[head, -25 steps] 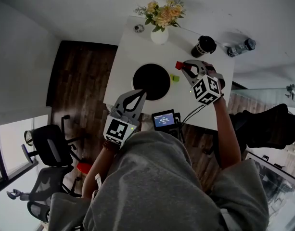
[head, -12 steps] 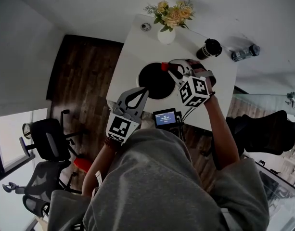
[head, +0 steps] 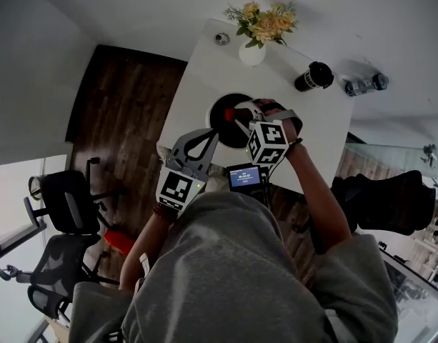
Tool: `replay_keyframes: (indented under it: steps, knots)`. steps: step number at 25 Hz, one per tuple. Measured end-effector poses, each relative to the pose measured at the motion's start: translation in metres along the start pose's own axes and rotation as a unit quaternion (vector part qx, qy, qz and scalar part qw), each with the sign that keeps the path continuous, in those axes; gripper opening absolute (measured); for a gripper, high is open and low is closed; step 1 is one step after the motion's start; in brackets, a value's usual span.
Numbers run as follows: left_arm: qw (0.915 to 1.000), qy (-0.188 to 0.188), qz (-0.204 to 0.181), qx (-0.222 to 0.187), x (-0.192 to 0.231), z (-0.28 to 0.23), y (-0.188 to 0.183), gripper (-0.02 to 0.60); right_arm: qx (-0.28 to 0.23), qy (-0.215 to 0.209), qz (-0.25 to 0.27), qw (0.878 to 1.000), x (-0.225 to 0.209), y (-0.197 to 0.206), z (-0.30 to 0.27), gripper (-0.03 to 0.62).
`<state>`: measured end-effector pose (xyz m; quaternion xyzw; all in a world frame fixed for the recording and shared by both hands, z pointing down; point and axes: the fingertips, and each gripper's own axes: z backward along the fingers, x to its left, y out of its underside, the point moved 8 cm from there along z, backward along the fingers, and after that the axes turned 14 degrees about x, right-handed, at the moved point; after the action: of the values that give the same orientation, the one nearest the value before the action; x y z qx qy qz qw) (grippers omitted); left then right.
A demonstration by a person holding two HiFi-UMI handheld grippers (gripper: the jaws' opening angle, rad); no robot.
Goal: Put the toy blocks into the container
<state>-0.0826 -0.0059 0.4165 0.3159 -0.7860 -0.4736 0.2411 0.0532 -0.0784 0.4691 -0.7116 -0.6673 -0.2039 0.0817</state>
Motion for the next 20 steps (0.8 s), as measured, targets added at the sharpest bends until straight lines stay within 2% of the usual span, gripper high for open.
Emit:
replay_keyframes:
  steps: [7,15,18,20]
  knots:
    - [0.9999,-0.011,0.006,0.006,0.009,0.004,0.007,0.006,0.023,-0.04,0.021,0.999,0.011,-0.008,-0.021,0.069]
    - [0.9998,-0.013,0.006,0.013,0.016,0.006,0.009,0.006,0.019,-0.078,0.016,0.997,0.018,-0.014,-0.03,0.072]
    - [0.9998,-0.01,0.007,0.016,0.016,0.005,0.01,0.006,0.008,-0.099,0.003,0.995,0.02,-0.015,-0.029,0.112]
    - [0.9998,-0.008,0.007,0.017,0.016,0.005,0.011,0.006,0.003,-0.099,-0.002,0.995,0.021,-0.016,-0.028,0.124]
